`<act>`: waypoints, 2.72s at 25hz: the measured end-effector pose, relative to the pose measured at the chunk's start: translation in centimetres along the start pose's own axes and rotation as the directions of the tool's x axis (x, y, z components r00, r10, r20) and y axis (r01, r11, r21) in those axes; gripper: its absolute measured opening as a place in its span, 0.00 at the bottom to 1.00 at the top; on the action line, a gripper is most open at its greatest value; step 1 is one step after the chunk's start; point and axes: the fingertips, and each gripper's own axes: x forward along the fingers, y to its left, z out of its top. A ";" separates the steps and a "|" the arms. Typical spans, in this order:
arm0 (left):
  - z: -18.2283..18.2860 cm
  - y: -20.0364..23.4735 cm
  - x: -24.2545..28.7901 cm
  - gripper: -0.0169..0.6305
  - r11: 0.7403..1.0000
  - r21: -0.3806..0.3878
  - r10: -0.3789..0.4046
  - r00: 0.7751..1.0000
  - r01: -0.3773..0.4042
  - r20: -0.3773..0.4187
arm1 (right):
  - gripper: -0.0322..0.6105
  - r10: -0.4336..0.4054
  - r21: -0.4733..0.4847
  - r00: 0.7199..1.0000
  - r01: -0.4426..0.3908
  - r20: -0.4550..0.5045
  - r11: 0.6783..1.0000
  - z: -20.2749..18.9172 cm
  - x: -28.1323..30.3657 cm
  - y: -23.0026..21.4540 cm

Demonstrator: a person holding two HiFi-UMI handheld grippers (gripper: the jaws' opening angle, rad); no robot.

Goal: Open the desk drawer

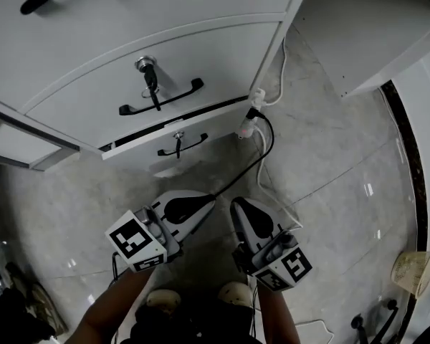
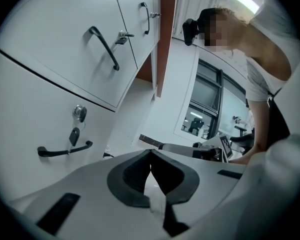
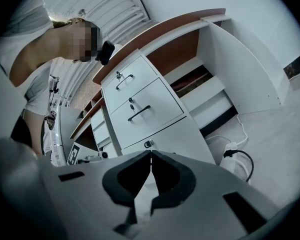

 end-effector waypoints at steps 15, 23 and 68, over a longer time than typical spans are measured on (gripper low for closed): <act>-1.7 4.8 -3.3 0.04 0.977 0.049 0.203 0.974 -0.209 0.096 | 0.08 0.055 0.018 0.997 -0.054 -0.044 0.998 -3.9 6.8 -2.3; -4.0 5.1 -4.5 0.04 0.962 0.045 0.263 0.961 -0.268 0.086 | 0.08 0.053 0.352 0.998 -0.038 -0.032 0.935 -6.6 9.0 -3.1; -3.1 4.1 -9.4 0.04 0.938 0.089 0.323 0.938 -0.335 0.127 | 0.11 -0.034 0.749 0.994 -0.055 0.104 0.661 -6.5 13.3 -4.6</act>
